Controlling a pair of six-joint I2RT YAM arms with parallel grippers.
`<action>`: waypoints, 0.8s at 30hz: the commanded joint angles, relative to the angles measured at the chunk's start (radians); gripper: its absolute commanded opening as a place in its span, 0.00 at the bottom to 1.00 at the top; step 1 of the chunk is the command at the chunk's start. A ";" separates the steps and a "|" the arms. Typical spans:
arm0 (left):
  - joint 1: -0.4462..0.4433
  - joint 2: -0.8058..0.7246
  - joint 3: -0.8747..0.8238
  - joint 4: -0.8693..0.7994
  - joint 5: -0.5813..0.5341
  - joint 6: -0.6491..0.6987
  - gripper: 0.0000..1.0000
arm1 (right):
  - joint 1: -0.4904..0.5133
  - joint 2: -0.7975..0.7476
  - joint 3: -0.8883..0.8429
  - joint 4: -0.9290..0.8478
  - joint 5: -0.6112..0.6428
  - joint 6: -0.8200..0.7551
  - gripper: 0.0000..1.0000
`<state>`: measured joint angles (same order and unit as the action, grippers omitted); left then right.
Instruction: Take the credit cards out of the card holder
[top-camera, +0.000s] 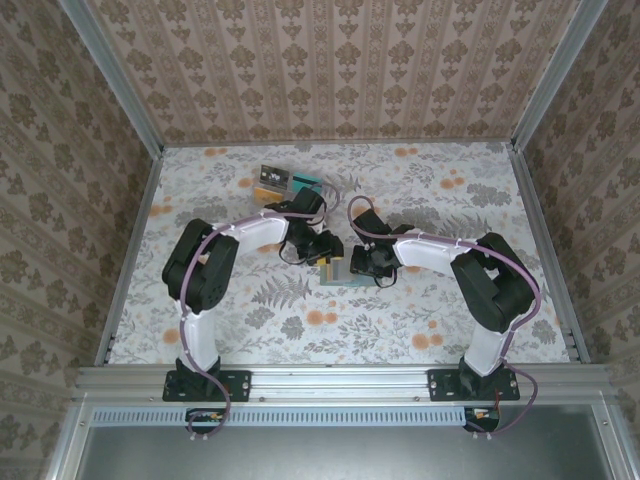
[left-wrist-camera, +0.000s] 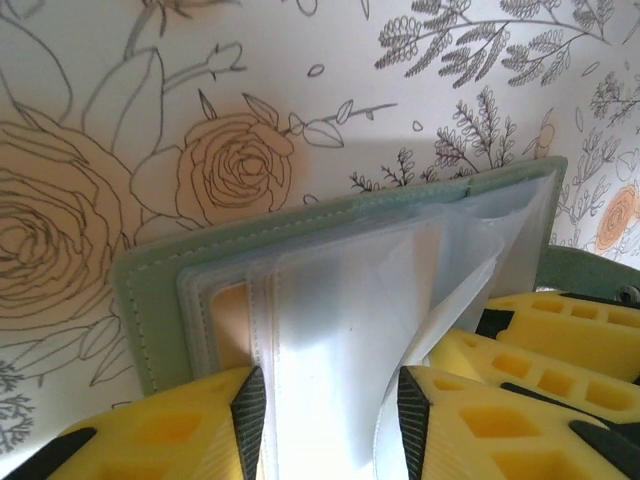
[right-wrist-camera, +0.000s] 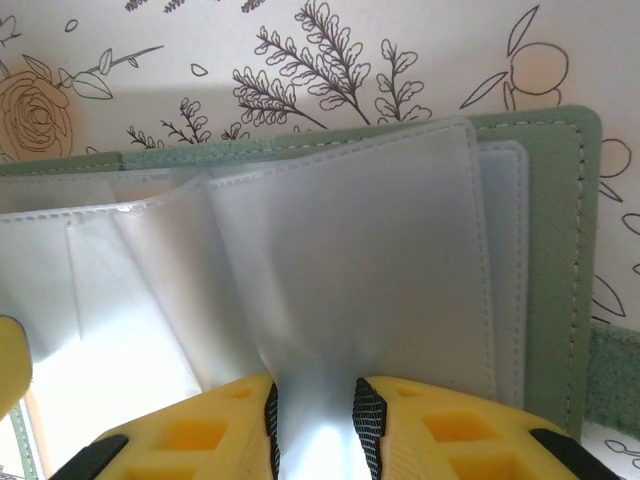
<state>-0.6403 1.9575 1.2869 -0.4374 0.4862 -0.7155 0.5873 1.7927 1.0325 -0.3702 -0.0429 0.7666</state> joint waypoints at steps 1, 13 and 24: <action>0.013 0.021 0.028 -0.035 -0.004 0.030 0.44 | -0.003 0.109 -0.072 -0.064 0.057 0.016 0.32; 0.011 0.041 0.049 -0.020 0.112 0.047 0.38 | -0.003 0.114 -0.071 -0.061 0.055 0.014 0.32; 0.010 -0.009 0.018 0.049 0.190 0.024 0.31 | -0.013 0.044 -0.069 -0.045 0.018 0.003 0.32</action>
<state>-0.6323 1.9842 1.3121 -0.4191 0.6209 -0.6914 0.5861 1.7836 1.0275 -0.3653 -0.0444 0.7658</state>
